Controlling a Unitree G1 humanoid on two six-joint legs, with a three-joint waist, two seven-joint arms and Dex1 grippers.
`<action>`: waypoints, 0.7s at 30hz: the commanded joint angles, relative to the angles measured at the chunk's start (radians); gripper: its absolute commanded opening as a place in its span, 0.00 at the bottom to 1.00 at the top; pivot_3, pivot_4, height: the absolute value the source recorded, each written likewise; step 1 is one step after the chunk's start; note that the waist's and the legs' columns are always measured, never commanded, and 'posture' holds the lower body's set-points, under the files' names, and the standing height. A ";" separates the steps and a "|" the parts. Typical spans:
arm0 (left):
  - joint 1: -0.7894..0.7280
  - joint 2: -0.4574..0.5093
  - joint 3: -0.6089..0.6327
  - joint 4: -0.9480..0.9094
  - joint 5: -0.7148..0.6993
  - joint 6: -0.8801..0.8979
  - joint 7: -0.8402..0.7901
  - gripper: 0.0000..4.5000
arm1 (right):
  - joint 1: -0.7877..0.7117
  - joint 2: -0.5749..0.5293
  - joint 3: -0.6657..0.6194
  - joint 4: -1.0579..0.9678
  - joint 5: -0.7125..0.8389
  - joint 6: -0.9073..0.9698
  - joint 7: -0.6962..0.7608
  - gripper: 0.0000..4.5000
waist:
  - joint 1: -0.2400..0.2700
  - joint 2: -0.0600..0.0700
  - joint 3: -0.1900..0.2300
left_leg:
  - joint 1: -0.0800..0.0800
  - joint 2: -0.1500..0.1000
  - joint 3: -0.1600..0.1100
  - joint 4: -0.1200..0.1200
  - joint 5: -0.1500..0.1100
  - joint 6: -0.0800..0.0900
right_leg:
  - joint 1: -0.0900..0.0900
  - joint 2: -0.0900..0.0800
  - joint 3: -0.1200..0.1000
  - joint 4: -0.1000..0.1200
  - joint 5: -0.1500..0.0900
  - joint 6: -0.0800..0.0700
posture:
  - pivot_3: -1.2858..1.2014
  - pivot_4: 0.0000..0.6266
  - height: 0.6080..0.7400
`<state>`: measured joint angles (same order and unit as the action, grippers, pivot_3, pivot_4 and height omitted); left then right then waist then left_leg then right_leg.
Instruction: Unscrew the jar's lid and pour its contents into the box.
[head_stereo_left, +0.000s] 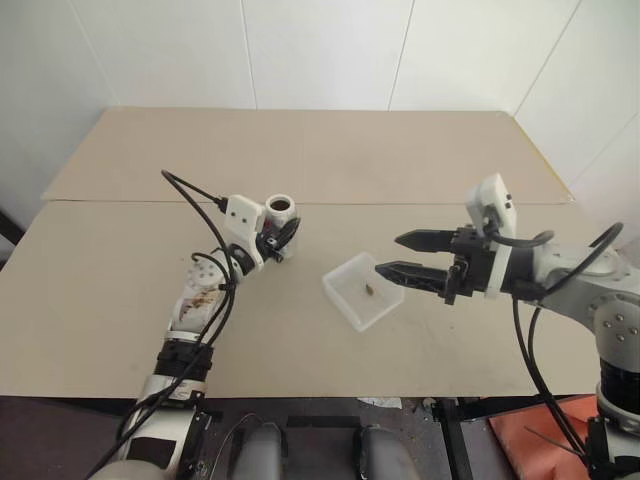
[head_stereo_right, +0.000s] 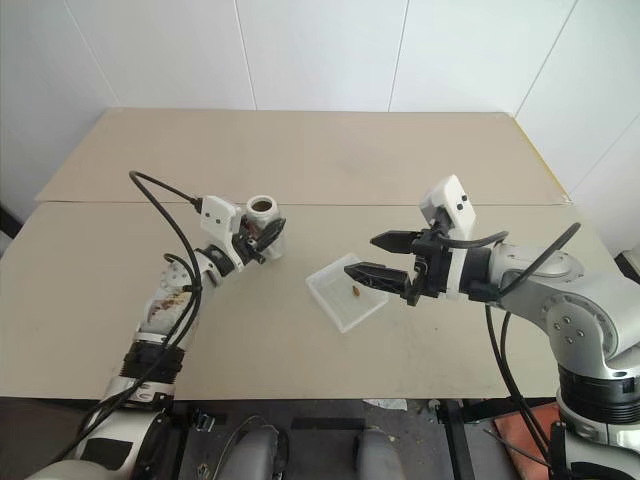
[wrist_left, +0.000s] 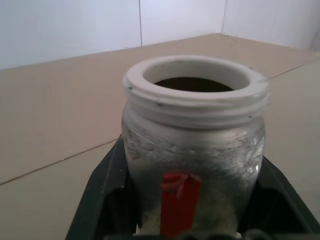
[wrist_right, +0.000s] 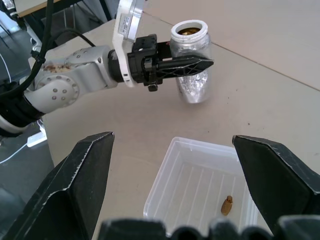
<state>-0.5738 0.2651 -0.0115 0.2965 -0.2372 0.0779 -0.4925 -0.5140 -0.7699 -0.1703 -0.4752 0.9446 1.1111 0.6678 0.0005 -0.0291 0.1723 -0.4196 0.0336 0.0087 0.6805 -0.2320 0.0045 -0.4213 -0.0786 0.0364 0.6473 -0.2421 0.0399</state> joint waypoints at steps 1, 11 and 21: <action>0.005 -0.004 0.004 0.018 0.027 -0.054 -0.003 0.43 | -0.019 -0.001 -0.009 -0.007 -0.005 -0.037 0.002 0.99 | 0.000 0.000 0.000 | 0.000 0.000 0.000 0.000 0.000 0.000 | 0.000 0.000 0.000 0.000 0.000 0.000 | 0.52 0.24 1.00; 0.103 0.014 0.000 -0.037 0.046 -0.022 -0.033 0.87 | -0.027 0.002 0.024 0.003 -0.024 -0.052 0.021 1.00 | -0.007 0.000 -0.001 | 0.002 0.000 0.001 -0.001 0.000 0.000 | 0.001 0.000 0.001 0.000 0.000 0.000 | 0.52 0.24 1.00; 0.285 0.263 0.066 -0.346 -0.033 0.109 -0.219 1.00 | -0.008 0.004 0.029 -0.005 -0.041 -0.069 0.019 1.00 | -0.017 0.000 -0.001 | 0.003 0.001 0.001 -0.002 0.000 0.000 | 0.000 0.001 0.003 0.000 0.000 0.000 | 0.52 0.24 1.00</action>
<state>-0.3016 0.5007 0.0269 0.0350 -0.2381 0.1696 -0.6627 -0.5232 -0.7603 -0.1216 -0.4550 0.9042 1.0717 0.6851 -0.0161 -0.0287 0.1716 -0.4166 0.0346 0.0100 0.6781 -0.2321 0.0045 -0.4213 -0.0780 0.0390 0.6473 -0.2422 0.0398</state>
